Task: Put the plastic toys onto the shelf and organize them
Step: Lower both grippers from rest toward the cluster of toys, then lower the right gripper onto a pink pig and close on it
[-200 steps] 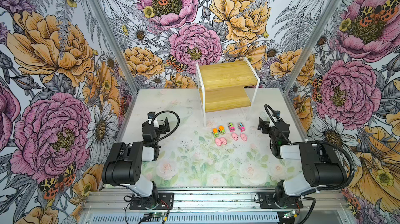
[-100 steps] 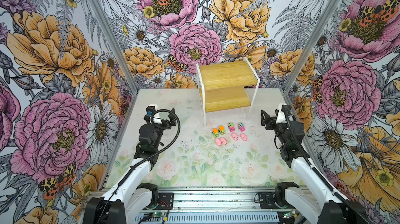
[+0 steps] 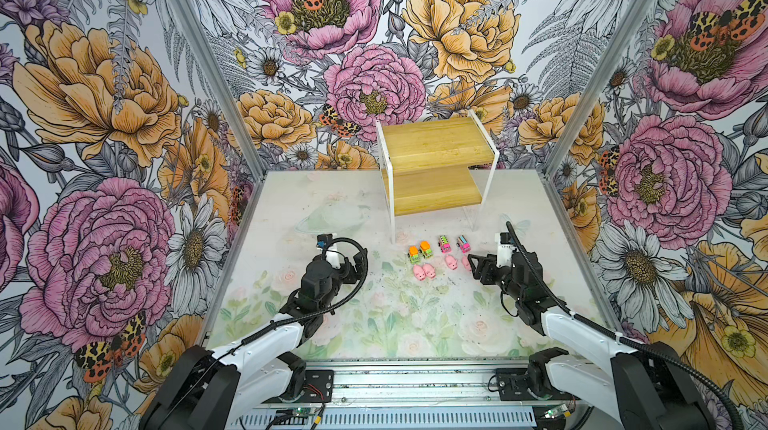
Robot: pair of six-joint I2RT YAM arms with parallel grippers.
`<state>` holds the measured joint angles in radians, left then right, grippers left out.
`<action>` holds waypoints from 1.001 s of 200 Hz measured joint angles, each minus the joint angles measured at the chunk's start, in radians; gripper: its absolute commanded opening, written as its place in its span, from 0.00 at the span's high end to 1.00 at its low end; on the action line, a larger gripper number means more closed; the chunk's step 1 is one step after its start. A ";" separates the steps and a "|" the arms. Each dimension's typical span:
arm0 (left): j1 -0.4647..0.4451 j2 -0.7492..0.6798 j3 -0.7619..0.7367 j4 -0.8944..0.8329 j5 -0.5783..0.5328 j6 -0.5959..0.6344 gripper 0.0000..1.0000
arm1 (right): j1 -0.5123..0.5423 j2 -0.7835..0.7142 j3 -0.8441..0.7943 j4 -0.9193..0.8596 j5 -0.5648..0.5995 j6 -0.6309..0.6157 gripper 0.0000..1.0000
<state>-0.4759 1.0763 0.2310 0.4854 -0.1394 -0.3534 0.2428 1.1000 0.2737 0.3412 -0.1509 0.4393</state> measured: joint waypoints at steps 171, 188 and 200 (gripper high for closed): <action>-0.037 0.281 0.033 0.163 0.043 -0.042 0.01 | 0.106 0.308 0.080 0.085 0.212 0.064 0.37; -0.037 0.291 0.042 0.163 0.052 -0.042 0.01 | 0.108 0.318 0.085 0.089 0.228 0.066 0.37; -0.037 0.294 0.045 0.163 0.055 -0.041 0.01 | 0.113 0.332 0.092 0.090 0.235 0.066 0.37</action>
<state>-0.5133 1.3705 0.2760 0.6479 -0.0845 -0.3946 0.3553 1.4315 0.3660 0.4309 0.0841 0.5053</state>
